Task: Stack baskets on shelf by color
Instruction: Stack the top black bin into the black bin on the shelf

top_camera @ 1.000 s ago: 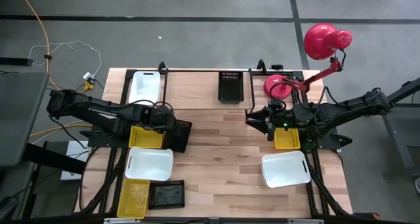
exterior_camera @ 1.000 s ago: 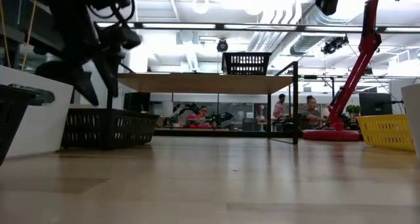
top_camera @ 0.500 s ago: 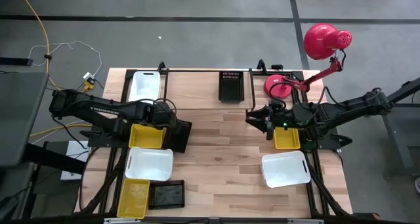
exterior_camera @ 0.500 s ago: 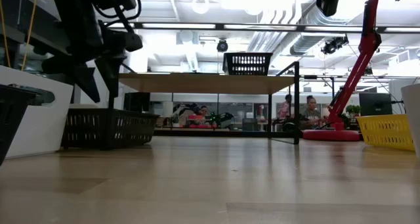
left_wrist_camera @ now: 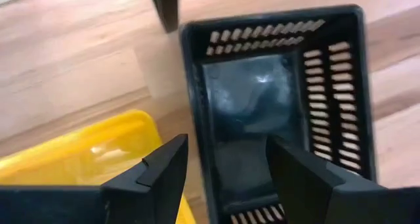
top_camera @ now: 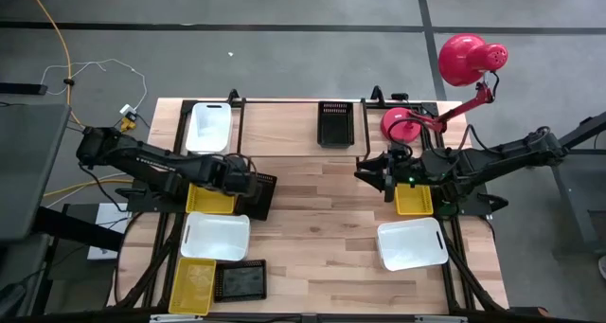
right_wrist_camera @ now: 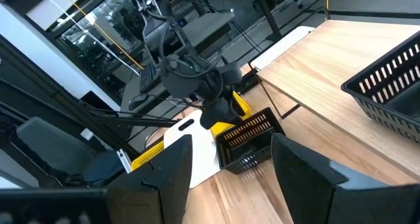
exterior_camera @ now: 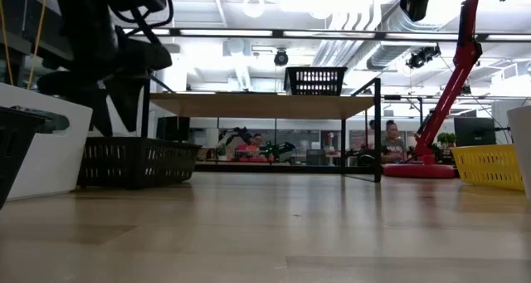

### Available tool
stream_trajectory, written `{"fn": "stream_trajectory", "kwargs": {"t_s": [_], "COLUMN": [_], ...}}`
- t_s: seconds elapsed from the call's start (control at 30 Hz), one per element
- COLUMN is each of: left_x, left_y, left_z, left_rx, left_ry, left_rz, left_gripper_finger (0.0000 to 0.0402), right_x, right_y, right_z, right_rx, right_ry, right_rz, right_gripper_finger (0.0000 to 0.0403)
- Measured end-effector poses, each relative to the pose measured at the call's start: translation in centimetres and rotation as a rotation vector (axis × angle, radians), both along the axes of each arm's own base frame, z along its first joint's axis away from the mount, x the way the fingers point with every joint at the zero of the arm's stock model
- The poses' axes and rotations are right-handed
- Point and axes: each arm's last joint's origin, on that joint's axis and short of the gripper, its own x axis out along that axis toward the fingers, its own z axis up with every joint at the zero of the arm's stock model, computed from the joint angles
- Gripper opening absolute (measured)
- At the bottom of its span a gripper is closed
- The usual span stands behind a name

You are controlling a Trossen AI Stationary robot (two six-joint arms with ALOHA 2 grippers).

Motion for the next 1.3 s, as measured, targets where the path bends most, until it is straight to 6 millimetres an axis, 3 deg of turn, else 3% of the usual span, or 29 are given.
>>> {"fn": "stream_trajectory", "kwargs": {"t_s": [0.6, 0.77, 1.0, 1.17, 1.3], "left_x": [1.3, 1.6, 1.6, 2.0, 2.4], "left_y": [-0.1, -0.1, -0.1, -0.2, -0.2], "left_z": [-2.2, -2.2, -2.1, -0.9, 1.3], "left_rx": [0.047, 0.052, 0.048, 0.038, 0.045], "left_ry": [0.068, 0.036, 0.037, 0.002, -0.078], "left_rz": [0.013, 0.001, -0.002, -0.045, -0.088], "left_gripper_finger": [0.0189, 0.0143, 0.0017, 0.0015, 0.0003], "right_x": [0.0, 0.0, 0.0, 0.0, 0.0], "right_y": [-0.1, -0.1, -0.1, -0.1, -0.1], "right_z": [0.0, -0.1, -0.1, -0.1, 0.1], "right_rx": [-0.004, -0.006, -0.006, -0.006, -0.001], "right_ry": [0.002, 0.007, 0.009, 0.008, -0.010], "right_rz": [-0.021, -0.022, -0.023, -0.023, -0.023], "right_gripper_finger": [0.0195, 0.0195, 0.0195, 0.0195, 0.0195]}}
